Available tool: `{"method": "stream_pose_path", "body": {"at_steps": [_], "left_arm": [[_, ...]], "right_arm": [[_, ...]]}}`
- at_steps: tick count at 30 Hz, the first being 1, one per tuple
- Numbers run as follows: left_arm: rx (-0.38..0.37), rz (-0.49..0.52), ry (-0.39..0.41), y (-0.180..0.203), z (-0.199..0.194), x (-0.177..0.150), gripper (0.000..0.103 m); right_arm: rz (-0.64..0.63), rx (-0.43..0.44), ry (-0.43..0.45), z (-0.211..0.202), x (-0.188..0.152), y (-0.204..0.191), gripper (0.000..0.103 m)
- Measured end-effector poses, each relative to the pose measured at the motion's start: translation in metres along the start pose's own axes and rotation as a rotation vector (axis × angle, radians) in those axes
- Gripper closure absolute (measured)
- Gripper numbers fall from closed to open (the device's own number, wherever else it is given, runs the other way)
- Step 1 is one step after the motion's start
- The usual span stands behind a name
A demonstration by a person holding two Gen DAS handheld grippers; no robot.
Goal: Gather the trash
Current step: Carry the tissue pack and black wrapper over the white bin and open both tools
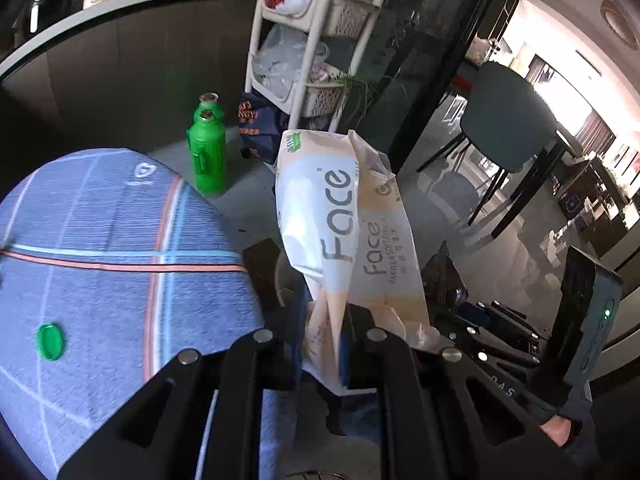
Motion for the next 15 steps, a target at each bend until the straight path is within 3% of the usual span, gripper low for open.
{"method": "stream_pose_path", "body": {"at_steps": [15], "left_arm": [[0.008,0.066,-0.123,0.016,0.082,-0.015,0.086]], "right_arm": [[0.047,-0.039,-0.077,0.053,-0.025,0.052,0.078]]}}
Point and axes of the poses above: each gripper's, at about its wrist camera, not at the fingertips, and z roughly the way its jaws point, y to its right, x to its top, the point moved 8 cm from there along z, roughly the way its jaws point, and after that the axes turned 13 degrees about y, right-handed, at the moved point
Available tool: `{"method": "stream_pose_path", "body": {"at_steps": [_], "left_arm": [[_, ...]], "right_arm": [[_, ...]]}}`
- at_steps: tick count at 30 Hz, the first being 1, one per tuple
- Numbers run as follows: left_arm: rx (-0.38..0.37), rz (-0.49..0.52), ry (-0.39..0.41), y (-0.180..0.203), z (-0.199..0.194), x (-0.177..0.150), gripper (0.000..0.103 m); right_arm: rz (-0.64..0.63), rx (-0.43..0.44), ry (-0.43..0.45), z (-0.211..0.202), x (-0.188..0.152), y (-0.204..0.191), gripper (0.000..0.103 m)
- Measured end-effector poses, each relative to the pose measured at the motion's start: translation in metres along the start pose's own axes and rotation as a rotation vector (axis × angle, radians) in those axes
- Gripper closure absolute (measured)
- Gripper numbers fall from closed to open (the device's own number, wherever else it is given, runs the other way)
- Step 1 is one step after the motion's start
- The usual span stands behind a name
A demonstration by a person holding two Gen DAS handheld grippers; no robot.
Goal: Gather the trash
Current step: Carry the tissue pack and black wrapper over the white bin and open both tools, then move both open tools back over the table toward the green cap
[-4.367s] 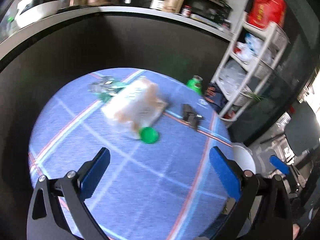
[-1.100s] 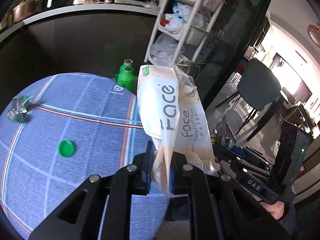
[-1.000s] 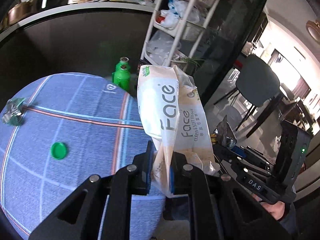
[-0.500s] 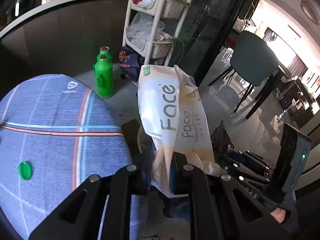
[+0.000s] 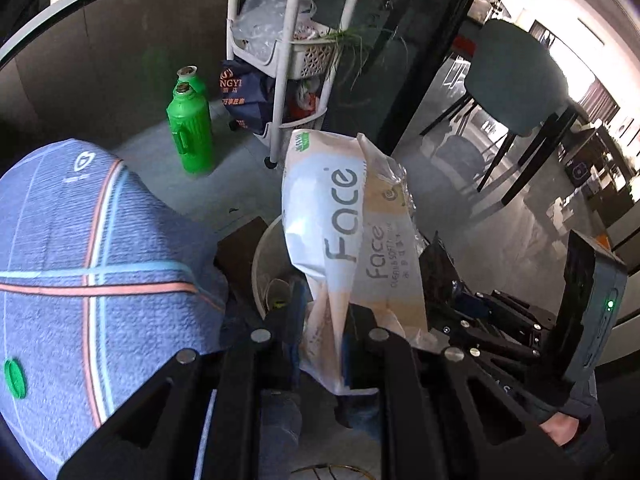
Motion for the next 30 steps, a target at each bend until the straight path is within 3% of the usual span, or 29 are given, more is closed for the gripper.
{"method": "stream_pose_path", "body": {"at_steps": [2,3,7,9,11,15,20,30], "left_arm": [[0.009,0.006,-0.008,-0.001,0.006,-0.001,0.079],[0.017,0.007,-0.009,-0.001,0.008,-0.001,0.07],[0.034,-0.01,0.009,-0.006,0.009,0.0,0.056],[0.041,-0.019,0.023,-0.009,0.006,0.002,0.045],[0.052,-0.035,0.048,-0.013,0.0,0.006,0.038],[0.067,-0.049,0.09,-0.016,-0.015,0.013,0.025],[0.111,-0.053,0.155,-0.02,-0.039,0.017,0.004],[0.174,-0.145,0.208,-0.042,-0.094,0.009,0.004]], "right_arm": [[-0.006,-0.01,-0.011,0.008,-0.004,0.004,0.073],[-0.012,-0.016,-0.014,0.011,-0.005,0.005,0.066],[-0.056,-0.035,-0.01,0.015,-0.01,0.008,0.04],[-0.063,-0.035,0.0,0.015,-0.01,0.007,0.03],[-0.068,-0.035,0.009,0.014,-0.009,0.007,0.028],[-0.071,-0.036,0.025,0.008,-0.006,0.004,0.011],[-0.072,-0.024,0.026,0.0,-0.001,-0.005,0.009],[-0.103,0.019,0.037,-0.025,0.009,-0.045,0.008]]}}
Point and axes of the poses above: each gripper's, at about its wrist camera, not at the fingertips, and z roughly the way its jaws point, y to its right, x to its top, the point moved 8 cm from there along z, roughly the way its jaws point, and after that the axes turned 13 degrees about y, right-handed, at the moved point
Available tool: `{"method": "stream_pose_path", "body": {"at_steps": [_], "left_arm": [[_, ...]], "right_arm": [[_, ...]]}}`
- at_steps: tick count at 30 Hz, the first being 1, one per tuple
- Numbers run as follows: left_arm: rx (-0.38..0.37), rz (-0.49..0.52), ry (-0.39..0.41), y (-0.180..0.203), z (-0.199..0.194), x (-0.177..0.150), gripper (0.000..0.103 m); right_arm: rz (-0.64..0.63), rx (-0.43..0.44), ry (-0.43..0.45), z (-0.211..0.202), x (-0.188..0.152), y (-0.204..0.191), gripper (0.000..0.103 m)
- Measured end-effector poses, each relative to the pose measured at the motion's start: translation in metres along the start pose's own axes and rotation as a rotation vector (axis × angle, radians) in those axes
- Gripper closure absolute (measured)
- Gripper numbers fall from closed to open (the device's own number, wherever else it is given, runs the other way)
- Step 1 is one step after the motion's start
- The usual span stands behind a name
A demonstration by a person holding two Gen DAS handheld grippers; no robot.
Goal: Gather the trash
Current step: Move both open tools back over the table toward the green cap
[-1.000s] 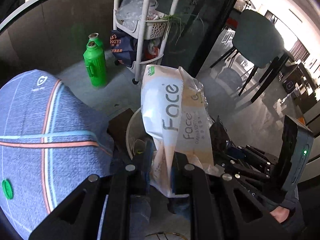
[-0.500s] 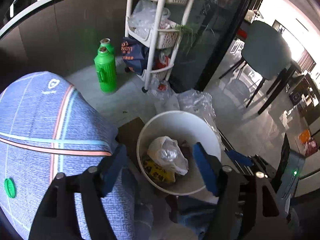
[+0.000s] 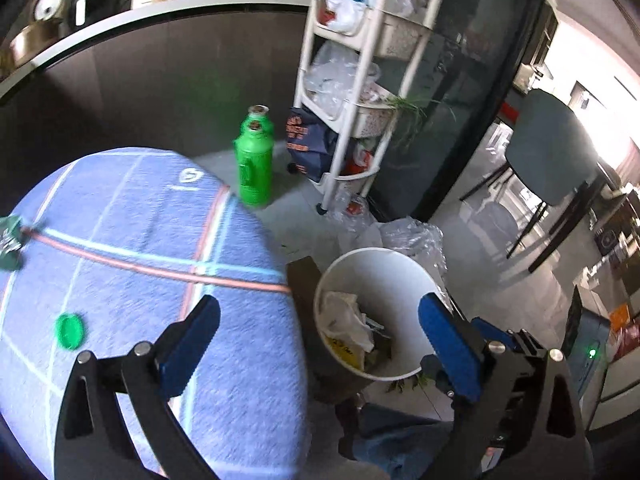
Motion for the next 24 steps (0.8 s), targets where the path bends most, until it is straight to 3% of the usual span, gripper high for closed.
{"method": "stream_pose_path", "body": {"at_steps": [12,24], "left_arm": [[0.138,-0.079,0.053,-0.061,-0.074,0.005,0.004],[0.211,-0.168,0.1,-0.119,-0.121,-0.004,0.004]], "right_arm": [[-0.092,0.082,0.037,-0.03,0.023,-0.071,0.009],[-0.2,0.145,0.03,-0.043,0.025,-0.136,0.009]]}}
Point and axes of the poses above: each gripper's, at about its wrist camera, not at the fingertips, and z roughly the way its jaws point, y to its right, x to its top, the point moved 8 cm from there along z, roughly the way its jaws point, and after that the axes turned 13 degrees about y, right-handed, at the moved point
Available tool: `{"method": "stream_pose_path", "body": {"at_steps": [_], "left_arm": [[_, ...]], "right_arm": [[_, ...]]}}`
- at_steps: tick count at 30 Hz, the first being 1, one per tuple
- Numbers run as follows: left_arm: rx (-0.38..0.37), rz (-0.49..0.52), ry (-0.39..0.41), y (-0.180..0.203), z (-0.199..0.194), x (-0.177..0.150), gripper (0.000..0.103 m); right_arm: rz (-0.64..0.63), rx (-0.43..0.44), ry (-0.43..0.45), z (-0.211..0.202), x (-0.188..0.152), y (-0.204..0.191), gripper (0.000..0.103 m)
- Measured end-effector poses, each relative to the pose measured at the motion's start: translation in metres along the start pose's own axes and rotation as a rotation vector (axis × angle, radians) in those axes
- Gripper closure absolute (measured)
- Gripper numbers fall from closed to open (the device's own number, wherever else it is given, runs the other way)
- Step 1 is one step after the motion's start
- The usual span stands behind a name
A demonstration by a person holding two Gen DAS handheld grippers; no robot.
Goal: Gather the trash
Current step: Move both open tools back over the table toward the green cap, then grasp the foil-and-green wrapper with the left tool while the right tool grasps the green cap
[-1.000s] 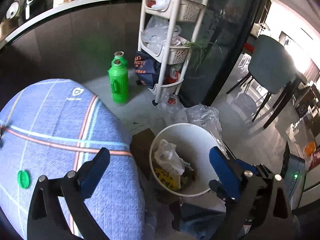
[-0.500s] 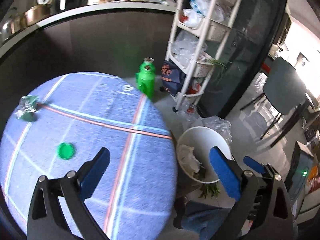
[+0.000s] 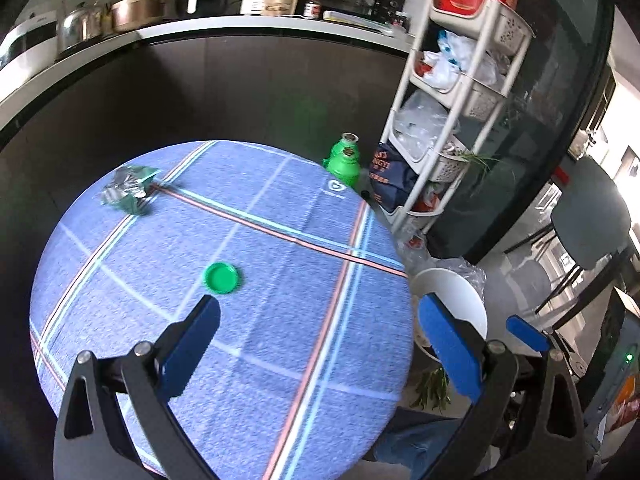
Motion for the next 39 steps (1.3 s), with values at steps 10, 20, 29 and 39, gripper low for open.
{"method": "stream_pose_path", "body": {"at_steps": [10,20,29,39], "left_arm": [[0.077,-0.05,0.025,-0.056,-0.016,-0.001,0.004],[0.21,-0.152,0.009,-0.176,-0.02,-0.008,0.004],[0.223,-0.18,0.005,-0.24,0.001,0.001,0.004],[0.183,-0.159,-0.012,-0.266,0.065,0.034,0.005]], "right_arm": [[-0.063,0.077,-0.028,0.013,0.005,-0.054,0.009],[-0.151,0.209,-0.116,0.062,-0.004,-0.133,0.022],[-0.233,0.259,-0.209,0.131,-0.011,-0.185,0.042],[-0.345,0.222,-0.245,0.185,-0.019,-0.201,0.052]]}}
Point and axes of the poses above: each gripper's, at about its wrist camera, not at the fingertips, and z roughly the way its jaws point, y to its right, x to its top, the point moved 8 cm from there along z, roughly the way its jaws point, and after that the axes turned 13 degrees about y, right-handed, at the moved point
